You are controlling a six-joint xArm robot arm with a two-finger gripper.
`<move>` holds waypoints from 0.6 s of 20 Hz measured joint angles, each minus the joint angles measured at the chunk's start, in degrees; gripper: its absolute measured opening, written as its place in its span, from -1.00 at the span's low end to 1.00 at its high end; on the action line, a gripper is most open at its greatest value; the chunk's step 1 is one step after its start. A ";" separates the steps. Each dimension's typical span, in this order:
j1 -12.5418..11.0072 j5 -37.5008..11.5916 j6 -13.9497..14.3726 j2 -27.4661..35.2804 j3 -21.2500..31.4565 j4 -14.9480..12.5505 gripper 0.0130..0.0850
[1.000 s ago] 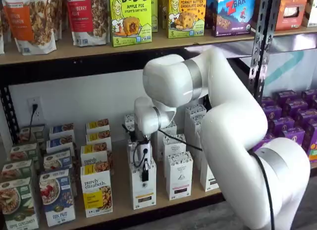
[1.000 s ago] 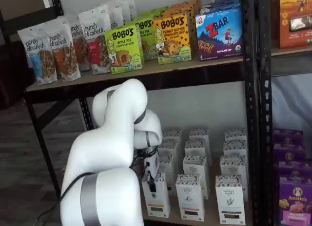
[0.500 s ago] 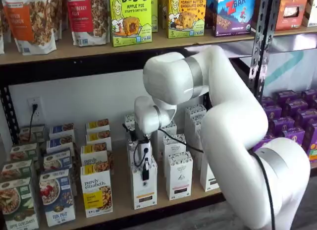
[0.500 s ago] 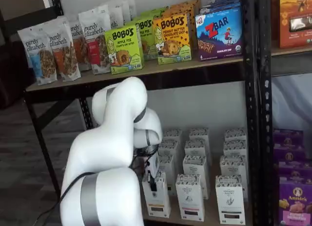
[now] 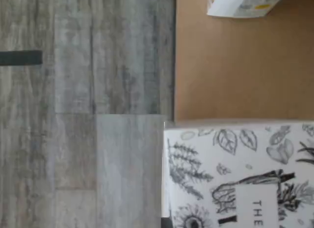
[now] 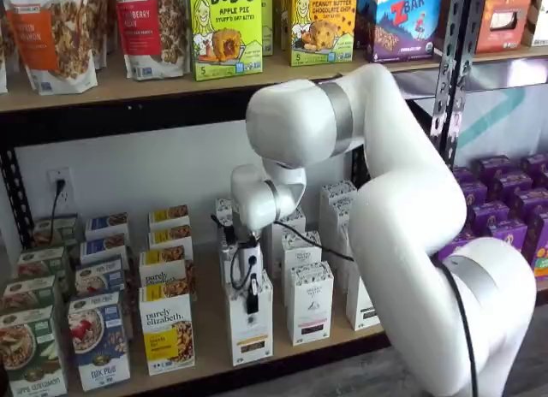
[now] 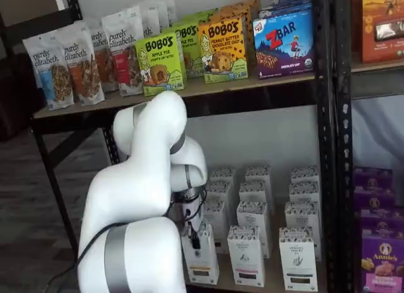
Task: Pick up the white box with a yellow strip in the middle, on the bottom shelf, the fourth box from the left
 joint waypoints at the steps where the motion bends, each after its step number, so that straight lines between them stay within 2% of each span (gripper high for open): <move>1: 0.22 -0.14 0.21 -0.83 1.16 0.02 0.00; 6: 1.06 -1.12 1.67 -5.43 7.63 -0.69 0.00; 12: 2.42 -4.36 5.24 -12.01 17.63 -3.21 0.00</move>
